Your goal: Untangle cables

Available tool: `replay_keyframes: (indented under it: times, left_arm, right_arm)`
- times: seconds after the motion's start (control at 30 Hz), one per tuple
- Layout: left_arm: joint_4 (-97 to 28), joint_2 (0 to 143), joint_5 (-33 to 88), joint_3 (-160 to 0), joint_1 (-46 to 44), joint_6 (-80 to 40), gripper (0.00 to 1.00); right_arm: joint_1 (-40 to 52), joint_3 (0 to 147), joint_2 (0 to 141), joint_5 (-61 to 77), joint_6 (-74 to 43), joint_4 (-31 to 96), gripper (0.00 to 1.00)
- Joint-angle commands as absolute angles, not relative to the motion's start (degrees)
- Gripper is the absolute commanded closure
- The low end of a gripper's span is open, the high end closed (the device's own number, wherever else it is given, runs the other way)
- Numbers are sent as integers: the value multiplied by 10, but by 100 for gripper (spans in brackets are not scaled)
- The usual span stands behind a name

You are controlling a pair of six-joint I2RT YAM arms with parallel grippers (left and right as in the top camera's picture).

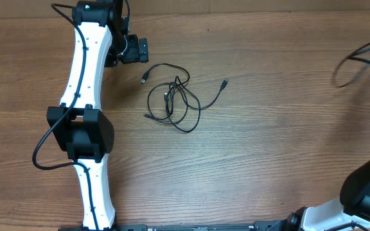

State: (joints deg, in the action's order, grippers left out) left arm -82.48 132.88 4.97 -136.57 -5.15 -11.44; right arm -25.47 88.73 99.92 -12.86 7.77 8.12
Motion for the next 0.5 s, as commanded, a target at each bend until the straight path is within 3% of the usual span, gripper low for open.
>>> replay_keyframes:
  times: [0.0,0.17,0.47]
  left_arm:
    - [-825,1330,56,-1379,-53,-114,1]
    - [-825,1330,56,-1379,-53,-121,1]
    - [-825,1330,56,-1379,-54,-121,0]
  right_arm:
    - [-267,901,1024,-81,95,2,96]
    - [-267,965,1109,-95,95,-86,96]
    - [-282,1219,1343,-167,134,-12,96]
